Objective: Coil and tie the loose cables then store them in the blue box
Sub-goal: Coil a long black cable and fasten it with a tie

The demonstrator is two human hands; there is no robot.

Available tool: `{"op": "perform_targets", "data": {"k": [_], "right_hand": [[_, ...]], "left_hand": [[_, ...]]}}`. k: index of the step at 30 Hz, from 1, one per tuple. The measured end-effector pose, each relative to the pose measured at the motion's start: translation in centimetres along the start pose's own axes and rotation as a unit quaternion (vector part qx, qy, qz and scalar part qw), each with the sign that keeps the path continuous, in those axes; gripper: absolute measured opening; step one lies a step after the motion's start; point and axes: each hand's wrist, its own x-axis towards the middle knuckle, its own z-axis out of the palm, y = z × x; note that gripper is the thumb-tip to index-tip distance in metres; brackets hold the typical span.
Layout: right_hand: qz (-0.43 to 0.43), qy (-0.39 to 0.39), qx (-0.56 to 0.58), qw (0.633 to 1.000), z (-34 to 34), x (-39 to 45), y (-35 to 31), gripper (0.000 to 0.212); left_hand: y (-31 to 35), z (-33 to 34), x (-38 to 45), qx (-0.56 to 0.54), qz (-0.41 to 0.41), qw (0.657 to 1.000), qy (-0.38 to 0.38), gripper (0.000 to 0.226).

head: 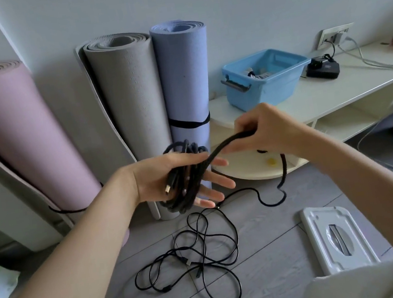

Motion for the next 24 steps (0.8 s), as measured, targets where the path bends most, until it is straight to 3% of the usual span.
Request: {"op": "perform_targets", "data": {"k": [4, 8, 11, 13, 15, 17, 19, 22, 24], "right_hand": [[0.036, 0.052, 0.145, 0.987, -1.4, -0.5, 0.4, 0.043], [0.052, 0.021, 0.271, 0.961, -0.7, -0.9, 0.7, 0.037], [0.083, 0.001, 0.334, 0.939, 1.2, -0.8, 1.2, 0.023], [0.14, -0.018, 0.331, 0.933, 2.9, -0.7, 1.7, 0.027], [0.18, -0.02, 0.253, 0.95, 4.8, -0.5, 2.1, 0.028], [0.188, -0.039, 0.16, 0.968, 6.8, -0.2, 2.8, 0.024], [0.208, -0.066, 0.128, 0.968, 8.0, -0.3, 3.0, 0.035], [0.172, -0.125, -0.026, 0.977, 8.9, -1.3, 3.1, 0.036], [0.135, -0.166, -0.138, 0.967, 9.1, -2.0, 3.2, 0.024]], "left_hand": [[0.6, 1.2, -0.2, -0.041, 0.058, 0.995, -0.074, 0.05], [1.2, 3.0, 0.7, -0.04, 0.095, 0.971, -0.217, 0.045], [1.1, 4.6, 1.9, -0.061, 0.139, 0.952, -0.267, 0.045], [1.4, 5.1, 2.3, -0.109, 0.16, 0.945, -0.263, 0.047], [2.0, 4.9, 2.2, -0.178, 0.205, 0.927, -0.26, 0.053], [3.2, 5.0, 1.9, -0.232, 0.273, 0.909, -0.214, 0.05], [4.4, 4.9, 1.6, -0.257, 0.368, 0.892, -0.056, 0.039], [5.4, 2.7, 0.8, -0.346, 0.474, 0.793, 0.162, 0.023], [5.5, 0.3, 0.3, -0.357, 0.482, 0.747, 0.286, 0.016]]}}
